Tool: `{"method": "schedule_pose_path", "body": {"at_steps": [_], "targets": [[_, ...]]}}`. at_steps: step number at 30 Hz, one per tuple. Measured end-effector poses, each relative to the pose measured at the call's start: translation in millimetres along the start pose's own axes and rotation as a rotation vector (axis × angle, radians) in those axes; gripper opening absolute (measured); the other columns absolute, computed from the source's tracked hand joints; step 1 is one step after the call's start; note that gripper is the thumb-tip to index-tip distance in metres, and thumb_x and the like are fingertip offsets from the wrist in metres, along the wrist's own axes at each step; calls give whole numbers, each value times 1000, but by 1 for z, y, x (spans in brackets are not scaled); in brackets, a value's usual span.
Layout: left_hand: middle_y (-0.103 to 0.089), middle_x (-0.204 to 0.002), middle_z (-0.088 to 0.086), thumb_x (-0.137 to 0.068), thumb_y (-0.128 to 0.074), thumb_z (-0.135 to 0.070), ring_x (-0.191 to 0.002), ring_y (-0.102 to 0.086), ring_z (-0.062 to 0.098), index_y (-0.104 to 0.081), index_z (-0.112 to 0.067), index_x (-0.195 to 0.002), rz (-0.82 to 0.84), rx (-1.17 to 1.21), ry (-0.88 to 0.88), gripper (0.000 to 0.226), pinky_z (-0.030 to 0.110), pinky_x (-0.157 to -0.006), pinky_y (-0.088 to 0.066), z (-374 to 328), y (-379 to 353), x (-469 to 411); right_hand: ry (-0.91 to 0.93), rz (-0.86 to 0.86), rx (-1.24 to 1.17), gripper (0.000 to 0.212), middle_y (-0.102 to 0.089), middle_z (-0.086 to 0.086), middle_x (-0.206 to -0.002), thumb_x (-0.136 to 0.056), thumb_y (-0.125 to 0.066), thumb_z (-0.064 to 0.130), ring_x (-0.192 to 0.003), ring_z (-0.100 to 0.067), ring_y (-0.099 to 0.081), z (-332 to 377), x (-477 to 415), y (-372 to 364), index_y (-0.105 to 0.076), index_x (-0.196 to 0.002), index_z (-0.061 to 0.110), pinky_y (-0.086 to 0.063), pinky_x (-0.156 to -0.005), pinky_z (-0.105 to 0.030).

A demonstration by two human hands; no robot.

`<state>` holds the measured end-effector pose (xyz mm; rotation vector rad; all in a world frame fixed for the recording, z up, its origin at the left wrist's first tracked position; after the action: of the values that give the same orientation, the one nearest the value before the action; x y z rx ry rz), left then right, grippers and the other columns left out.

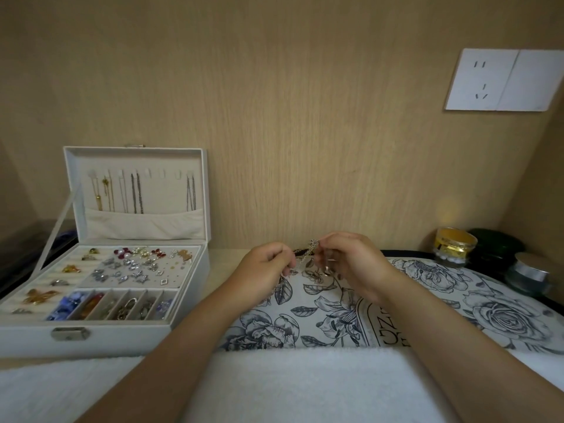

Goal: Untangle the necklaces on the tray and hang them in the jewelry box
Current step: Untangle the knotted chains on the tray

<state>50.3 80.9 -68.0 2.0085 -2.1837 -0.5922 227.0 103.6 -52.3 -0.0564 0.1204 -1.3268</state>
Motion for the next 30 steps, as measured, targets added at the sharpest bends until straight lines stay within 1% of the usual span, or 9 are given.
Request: {"method": "schedule_pose_path", "body": {"at_steps": [3,5,7,10,13,20,25,28,30], "targets": [[-52,-52,-4,-96,-50,-14,-48,-46,15,-61,-21,-64,33,44,35,35,31,-55,-43,-1,0,0,-29,32,-48,14,-58,-13,-72,-95,-52,1,-62,-23,-54,-2,0,-1,-58,-82,2,-52,-63,-33],[-45,-43,-4,-95,-48,-13,-51,-51,20,-60,-21,-64,20,56,52,34,37,-65,-44,1,1,-1,-34,18,41,15,-52,-9,-67,-94,-53,3,-48,-17,-39,-3,0,-1,-57,-79,6,-38,-48,-30],[-43,-43,-6,-97,-46,-18,-48,-49,20,-62,-23,-67,-30,28,67,34,35,-59,-40,4,1,-3,-38,-10,205,15,-50,-2,-62,-92,-57,7,-44,-13,-30,-3,-1,1,-60,-78,10,-22,-46,-24],[-52,-54,-7,-99,-50,-26,-49,-45,15,-69,-30,-80,-115,-196,-25,28,32,-54,-38,8,6,-5,-66,6,369,18,-59,0,-61,-93,-60,12,-41,-11,-30,-2,2,1,-65,-76,14,-22,-45,-22],[-63,-77,-10,-99,-55,-25,-65,-56,7,-63,-31,-99,-135,-461,-137,11,29,-65,-47,9,8,-2,-106,88,419,20,-68,-4,-72,-98,-56,17,-38,-9,-29,-4,7,-3,-65,-80,12,-24,-40,-20],[-61,-101,-12,-88,-60,-5,-99,-58,3,-66,-38,-72,-66,-390,-193,38,22,-92,-45,8,1,-2,-75,152,482,30,-49,12,-43,-103,-53,22,-36,-5,-26,-2,13,-10,-65,-80,9,-24,-38,-20],[-67,-94,-10,-81,-75,-42,-86,-65,4,-70,-30,-82,-102,-223,-108,12,23,-75,-52,2,-8,1,-82,152,429,26,-53,14,-44,-104,-52,23,-36,-3,-29,-5,10,-8,-68,-95,4,-27,-40,-19],[-74,-79,-10,-87,-73,-36,-78,-68,5,-73,-27,-83,-67,-169,-86,10,30,-77,-56,2,-9,0,-43,128,393,24,-64,8,-60,-102,-56,21,-37,-3,-32,-7,6,-6,-69,-101,1,-27,-38,-17],[-72,-75,-15,-95,-63,-30,-73,-63,-4,-72,-27,-83,-46,-220,-95,15,24,-73,-49,4,-9,-1,23,88,413,20,-68,-2,-74,-100,-59,15,-37,0,-39,-6,4,-5,-70,-101,-2,-31,-39,-12]]}}
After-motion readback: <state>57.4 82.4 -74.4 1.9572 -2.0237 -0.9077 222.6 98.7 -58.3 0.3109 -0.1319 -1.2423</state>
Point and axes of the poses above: each hand's wrist, its own x-axis away from the middle knuckle, its own y-axis out of the back of the hand, z = x × y, the point moved 3 cm from there along -x, towards the middle knuckle
